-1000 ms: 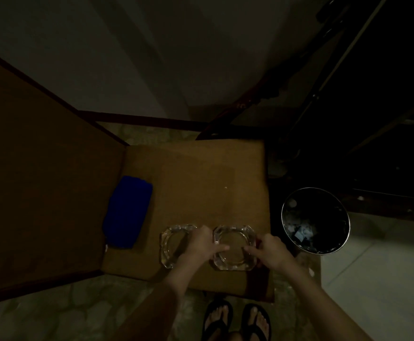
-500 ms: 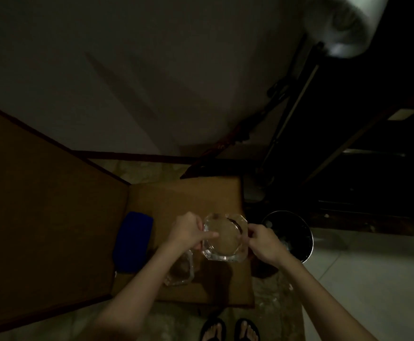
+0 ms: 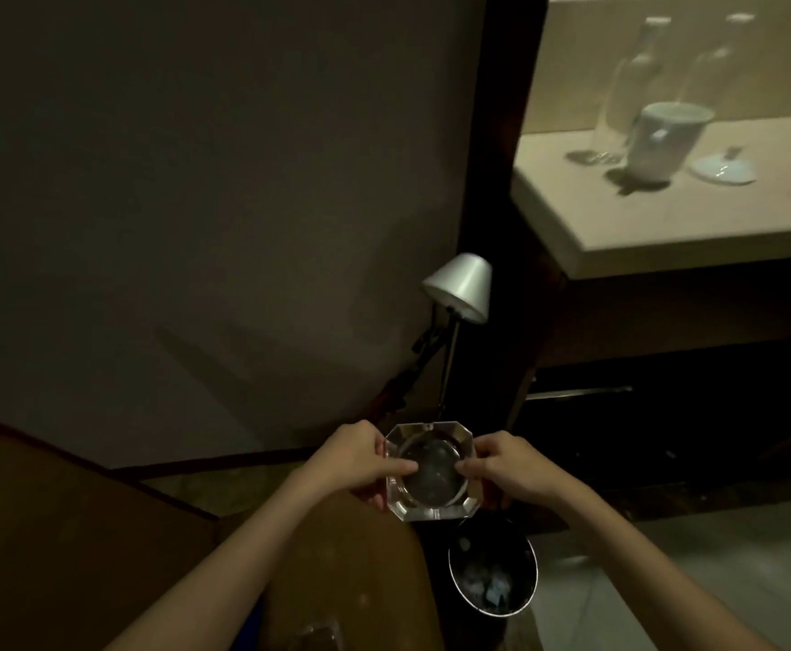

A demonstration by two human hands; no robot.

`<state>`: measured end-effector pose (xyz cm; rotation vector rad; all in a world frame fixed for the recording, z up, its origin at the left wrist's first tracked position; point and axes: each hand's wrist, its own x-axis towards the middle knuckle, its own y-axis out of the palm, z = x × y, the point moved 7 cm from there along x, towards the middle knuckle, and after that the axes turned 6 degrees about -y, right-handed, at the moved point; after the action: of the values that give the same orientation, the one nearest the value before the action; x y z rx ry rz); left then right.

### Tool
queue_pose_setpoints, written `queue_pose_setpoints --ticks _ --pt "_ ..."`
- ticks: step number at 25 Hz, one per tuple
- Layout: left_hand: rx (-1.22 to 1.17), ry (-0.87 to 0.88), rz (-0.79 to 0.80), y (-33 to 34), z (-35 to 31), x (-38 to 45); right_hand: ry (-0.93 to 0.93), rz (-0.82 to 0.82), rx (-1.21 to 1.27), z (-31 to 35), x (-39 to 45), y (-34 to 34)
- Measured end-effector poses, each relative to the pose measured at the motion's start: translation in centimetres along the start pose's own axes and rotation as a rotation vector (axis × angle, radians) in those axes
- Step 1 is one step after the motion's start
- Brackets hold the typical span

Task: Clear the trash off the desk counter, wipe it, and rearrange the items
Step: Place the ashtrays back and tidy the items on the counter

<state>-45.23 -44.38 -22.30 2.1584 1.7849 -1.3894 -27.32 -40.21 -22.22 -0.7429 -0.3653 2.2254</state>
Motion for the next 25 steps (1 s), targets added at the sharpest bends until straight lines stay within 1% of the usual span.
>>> queue_pose_setpoints --ticks 4,8,13,17,20,25 --pt "0.036 0.069 0.033 -0.5 -6.8 -1.5 -0.039 -0.040 0.075 1.3 -2.9 -5.3" --pt "0.068 0.144 -0.006 0.1 -13.5 -1.2 -0.078 -0.067 0.122 0.7 -4.9 -11.2" --pt "0.042 0.212 -0.102 1.5 -23.1 1.4 -0.128 -0.101 0.083 -0.3 -6.1 -21.8" --pt "-0.021 0.281 -0.136 2.5 -31.4 3.2 -0.133 -0.147 0.100 -1.4 -6.7 -30.4" --pt "-0.052 0.290 -0.149 2.9 -35.4 4.9 -0.162 -0.224 0.067 -2.2 -6.5 -34.7" --pt "-0.087 0.284 -0.162 2.2 -39.9 9.0 -0.154 -0.292 0.078 -3.4 -3.6 -39.8"
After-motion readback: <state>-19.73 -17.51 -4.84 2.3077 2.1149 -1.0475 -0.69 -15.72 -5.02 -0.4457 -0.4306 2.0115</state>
